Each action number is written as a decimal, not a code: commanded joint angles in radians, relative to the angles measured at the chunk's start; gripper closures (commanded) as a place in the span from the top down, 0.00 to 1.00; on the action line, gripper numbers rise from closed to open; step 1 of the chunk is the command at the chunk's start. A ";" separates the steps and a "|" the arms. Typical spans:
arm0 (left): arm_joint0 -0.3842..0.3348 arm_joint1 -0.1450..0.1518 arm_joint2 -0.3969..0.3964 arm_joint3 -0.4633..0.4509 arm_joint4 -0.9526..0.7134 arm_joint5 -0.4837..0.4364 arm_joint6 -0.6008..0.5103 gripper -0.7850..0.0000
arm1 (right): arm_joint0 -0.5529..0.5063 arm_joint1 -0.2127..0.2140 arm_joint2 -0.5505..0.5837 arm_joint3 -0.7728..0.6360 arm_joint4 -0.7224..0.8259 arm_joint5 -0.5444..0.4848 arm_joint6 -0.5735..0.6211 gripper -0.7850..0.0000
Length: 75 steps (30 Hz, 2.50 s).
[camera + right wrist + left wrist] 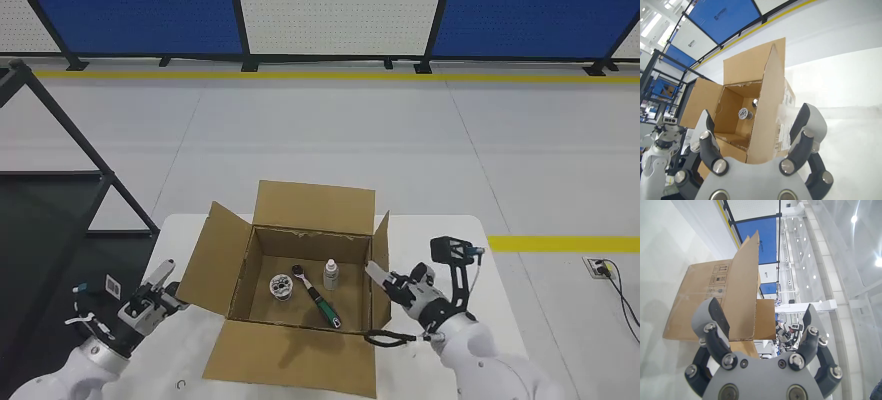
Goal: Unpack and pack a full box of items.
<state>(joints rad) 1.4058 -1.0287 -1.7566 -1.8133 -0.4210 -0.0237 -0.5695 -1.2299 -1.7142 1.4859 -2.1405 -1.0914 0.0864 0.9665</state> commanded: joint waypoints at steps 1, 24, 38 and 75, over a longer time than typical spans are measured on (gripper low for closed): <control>-0.004 0.000 0.009 -0.011 0.001 -0.001 -0.008 1.00 | 0.003 0.003 -0.002 0.006 0.053 -0.023 0.010 1.00; -0.097 -0.011 0.215 -0.035 0.091 0.053 -0.050 1.00 | 0.180 0.024 -0.166 0.339 0.253 -0.017 -0.019 1.00; -0.158 -0.017 0.303 0.008 0.172 0.136 -0.040 1.00 | 0.216 0.045 -0.179 0.446 0.250 0.019 -0.021 1.00; -0.125 -0.013 0.119 -0.025 -0.051 0.116 -0.053 1.00 | 0.066 0.108 -0.116 0.129 0.381 -0.127 0.009 1.00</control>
<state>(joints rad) 1.2803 -1.0417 -1.6374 -1.8384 -0.4719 0.0926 -0.6227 -1.1635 -1.6060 1.3702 -2.0118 -0.7109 -0.0407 0.9750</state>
